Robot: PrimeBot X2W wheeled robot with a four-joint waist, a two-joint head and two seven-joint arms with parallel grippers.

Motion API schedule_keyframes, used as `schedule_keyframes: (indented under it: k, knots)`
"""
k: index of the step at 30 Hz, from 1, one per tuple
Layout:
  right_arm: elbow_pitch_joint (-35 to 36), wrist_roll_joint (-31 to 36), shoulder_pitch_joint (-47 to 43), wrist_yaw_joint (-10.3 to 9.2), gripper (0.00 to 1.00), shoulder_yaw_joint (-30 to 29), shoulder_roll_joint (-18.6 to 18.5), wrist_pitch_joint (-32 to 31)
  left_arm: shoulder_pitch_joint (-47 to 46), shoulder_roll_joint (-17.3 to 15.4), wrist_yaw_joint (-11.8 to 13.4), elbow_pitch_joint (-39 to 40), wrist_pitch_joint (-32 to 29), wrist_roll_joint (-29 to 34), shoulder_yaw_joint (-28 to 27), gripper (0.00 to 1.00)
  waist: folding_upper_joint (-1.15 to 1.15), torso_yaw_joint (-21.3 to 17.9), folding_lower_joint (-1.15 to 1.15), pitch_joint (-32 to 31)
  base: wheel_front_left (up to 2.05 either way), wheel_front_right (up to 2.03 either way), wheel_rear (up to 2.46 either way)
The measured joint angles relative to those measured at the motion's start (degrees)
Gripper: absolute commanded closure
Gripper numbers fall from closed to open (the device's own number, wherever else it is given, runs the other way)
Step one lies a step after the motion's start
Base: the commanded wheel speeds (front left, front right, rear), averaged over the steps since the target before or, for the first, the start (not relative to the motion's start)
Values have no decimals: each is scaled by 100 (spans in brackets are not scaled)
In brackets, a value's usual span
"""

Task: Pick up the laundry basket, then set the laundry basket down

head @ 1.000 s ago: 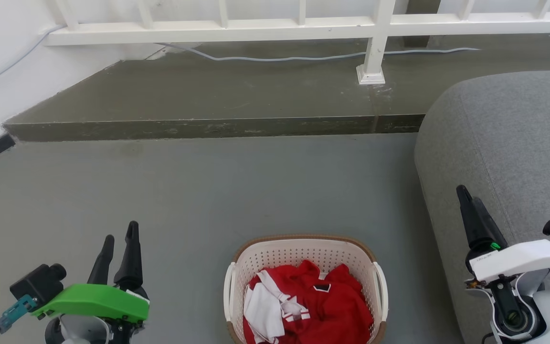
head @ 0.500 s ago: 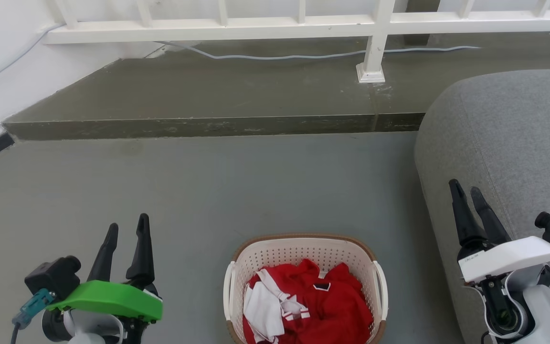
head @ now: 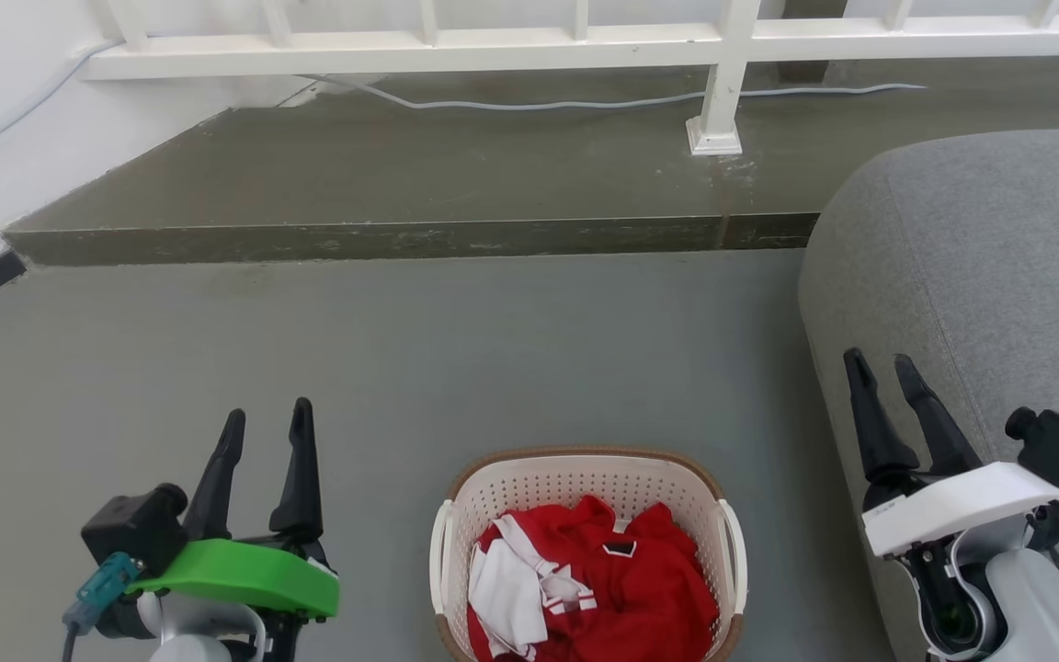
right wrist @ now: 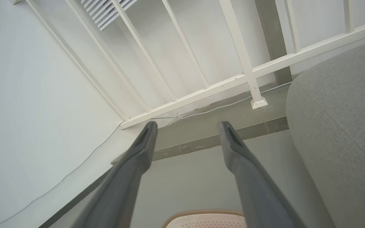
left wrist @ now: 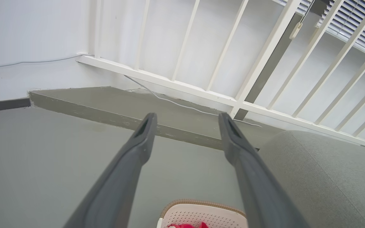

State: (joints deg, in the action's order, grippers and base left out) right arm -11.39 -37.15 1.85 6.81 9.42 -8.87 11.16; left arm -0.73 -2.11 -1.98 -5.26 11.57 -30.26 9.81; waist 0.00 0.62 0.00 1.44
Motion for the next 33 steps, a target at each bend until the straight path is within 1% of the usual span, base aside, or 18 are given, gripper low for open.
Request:
schedule_keyframes:
  k: [3,4,7,15,33]
  knots:
    - [-7,221,0,24,0,30,-2,59,1,-1,32,27,49,110,60,0,0,0,0,3,0,0,0]
    - [-9,342,0,24,0,53,-4,99,1,-1,48,48,73,292,103,0,0,1,0,5,0,0,0]
    - [-12,567,0,25,0,87,-8,151,1,-1,49,88,121,446,159,0,0,3,0,4,0,0,0]
    - [-86,1028,1,25,0,98,-3,319,5,-4,108,202,268,950,271,0,0,5,0,-6,0,0,0]
    - [-259,1155,1,26,0,14,69,319,12,-5,158,203,268,978,301,0,0,-43,0,-41,0,0,0]
